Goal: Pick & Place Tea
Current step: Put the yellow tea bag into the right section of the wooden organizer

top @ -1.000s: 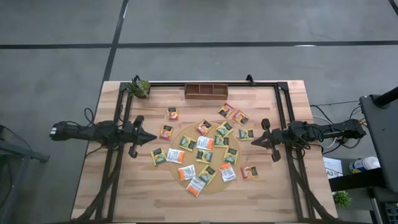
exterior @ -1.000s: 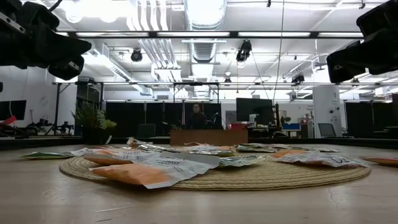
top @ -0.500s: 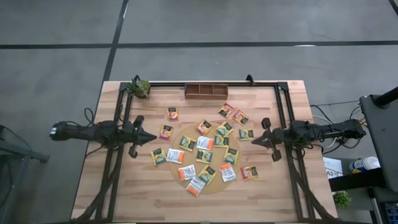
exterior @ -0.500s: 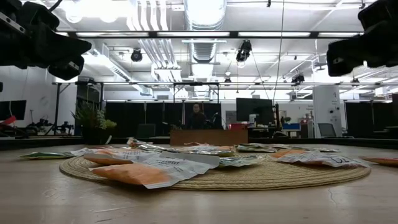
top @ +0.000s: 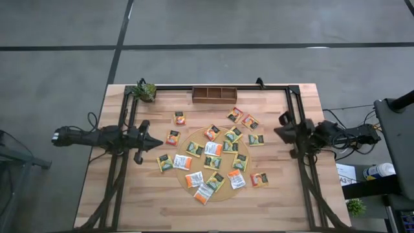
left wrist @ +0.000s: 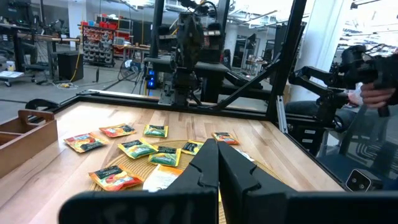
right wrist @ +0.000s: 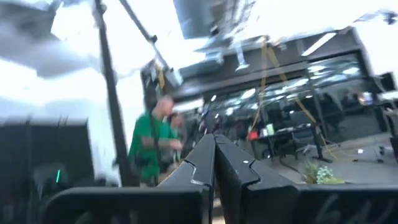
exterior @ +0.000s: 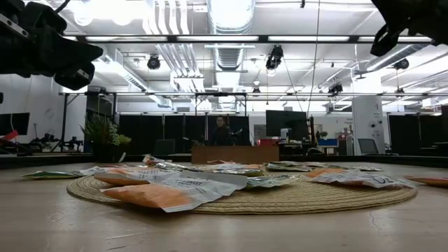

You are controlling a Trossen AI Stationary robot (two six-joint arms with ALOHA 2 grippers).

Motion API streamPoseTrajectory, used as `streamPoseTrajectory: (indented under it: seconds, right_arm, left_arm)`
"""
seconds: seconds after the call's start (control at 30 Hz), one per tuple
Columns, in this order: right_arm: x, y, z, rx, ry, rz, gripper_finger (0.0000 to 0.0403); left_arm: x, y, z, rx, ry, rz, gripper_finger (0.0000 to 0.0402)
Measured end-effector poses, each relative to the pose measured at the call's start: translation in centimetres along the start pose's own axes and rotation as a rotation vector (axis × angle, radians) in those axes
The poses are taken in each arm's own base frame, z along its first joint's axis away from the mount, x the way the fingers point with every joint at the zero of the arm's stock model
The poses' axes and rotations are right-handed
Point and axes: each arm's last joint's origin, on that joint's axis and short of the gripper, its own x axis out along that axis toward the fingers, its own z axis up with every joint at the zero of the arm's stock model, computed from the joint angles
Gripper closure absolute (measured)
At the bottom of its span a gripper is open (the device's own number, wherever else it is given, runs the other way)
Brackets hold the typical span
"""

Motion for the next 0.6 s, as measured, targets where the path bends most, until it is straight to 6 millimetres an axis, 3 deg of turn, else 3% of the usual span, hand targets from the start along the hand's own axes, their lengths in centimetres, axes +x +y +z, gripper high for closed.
streamPoseTrajectory:
  seconds: [0.2, 0.6]
  right_arm:
    - [-0.1, -0.3, 0.9, 0.151, -0.137, -0.154, 0.0394]
    - [0.3, 0.4, 3.8, 0.156, -0.264, -0.12, 0.0394]
  left_arm:
    - [0.0, 0.0, 0.0, 0.0, 0.0, 0.0, 0.0402]
    - [0.0, 0.0, 0.0, 0.0, 0.0, 0.0, 0.0402]
